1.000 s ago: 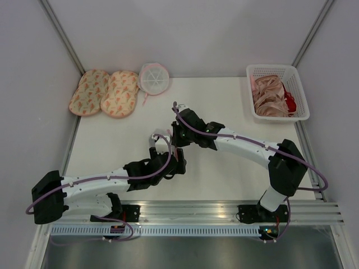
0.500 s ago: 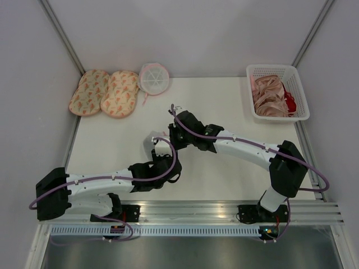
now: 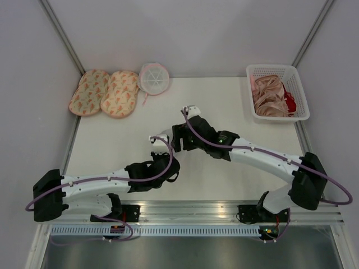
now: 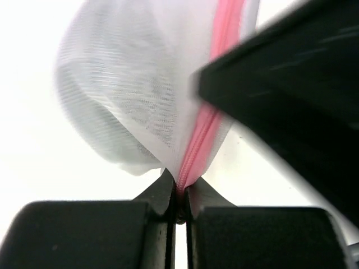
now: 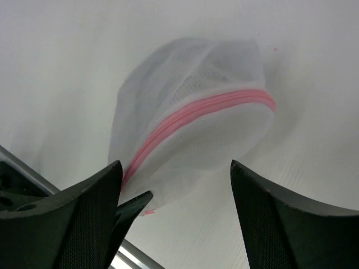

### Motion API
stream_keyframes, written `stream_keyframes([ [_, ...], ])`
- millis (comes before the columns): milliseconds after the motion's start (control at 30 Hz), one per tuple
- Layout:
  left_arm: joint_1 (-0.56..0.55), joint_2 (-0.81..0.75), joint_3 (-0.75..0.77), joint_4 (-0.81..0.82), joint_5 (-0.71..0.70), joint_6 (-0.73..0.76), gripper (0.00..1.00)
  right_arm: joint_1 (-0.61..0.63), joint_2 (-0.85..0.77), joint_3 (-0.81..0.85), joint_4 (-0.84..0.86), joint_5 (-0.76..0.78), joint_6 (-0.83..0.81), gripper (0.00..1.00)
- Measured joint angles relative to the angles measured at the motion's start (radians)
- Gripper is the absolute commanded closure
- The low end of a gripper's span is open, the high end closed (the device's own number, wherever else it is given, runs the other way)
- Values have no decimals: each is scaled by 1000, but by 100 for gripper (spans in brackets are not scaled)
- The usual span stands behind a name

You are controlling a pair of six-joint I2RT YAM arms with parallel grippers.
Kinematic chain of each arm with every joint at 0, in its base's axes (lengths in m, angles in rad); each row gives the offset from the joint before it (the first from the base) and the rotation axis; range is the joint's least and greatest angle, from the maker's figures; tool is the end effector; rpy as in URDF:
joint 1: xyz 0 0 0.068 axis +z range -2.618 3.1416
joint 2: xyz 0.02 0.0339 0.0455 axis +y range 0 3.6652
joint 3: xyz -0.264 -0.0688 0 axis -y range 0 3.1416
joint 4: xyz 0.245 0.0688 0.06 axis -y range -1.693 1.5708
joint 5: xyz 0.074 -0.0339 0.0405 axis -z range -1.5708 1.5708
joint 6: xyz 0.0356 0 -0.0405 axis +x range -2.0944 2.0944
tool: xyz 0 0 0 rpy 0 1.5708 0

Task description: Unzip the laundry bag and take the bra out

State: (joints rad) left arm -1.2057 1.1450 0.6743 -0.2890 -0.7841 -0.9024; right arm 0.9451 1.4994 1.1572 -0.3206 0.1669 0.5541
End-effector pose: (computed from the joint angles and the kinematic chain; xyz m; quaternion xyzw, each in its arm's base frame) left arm 0.1050 -0.2044 0.2280 -0.0207 0.8622 -0.1435 0.4854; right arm 0.2028 0.2706 0.2840 -0.1381 0.8856 0.2429 0.3709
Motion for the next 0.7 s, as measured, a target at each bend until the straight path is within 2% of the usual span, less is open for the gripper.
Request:
stream_keyframes([
  [300, 4, -130, -124, 38, 3, -102, 98, -56, -343, -180, 6, 236, 10, 17],
  [367, 6, -160, -161, 67, 6, -126, 98, -60, -404, -243, 7, 244, 15, 21],
  [467, 13, -166, -196, 130, 20, -162, 98, -62, -500, -361, 41, 145, 21, 23],
  [533, 32, -171, -233, 207, 55, -180, 98, -64, -571, -462, 113, 10, 45, 25],
  [633, 117, -180, -320, 364, 160, -217, 98, -64, -634, -616, 269, -201, 116, 27],
  [700, 204, -160, -367, 472, 282, -250, 98, -63, -643, -711, 384, -331, 176, 28],
])
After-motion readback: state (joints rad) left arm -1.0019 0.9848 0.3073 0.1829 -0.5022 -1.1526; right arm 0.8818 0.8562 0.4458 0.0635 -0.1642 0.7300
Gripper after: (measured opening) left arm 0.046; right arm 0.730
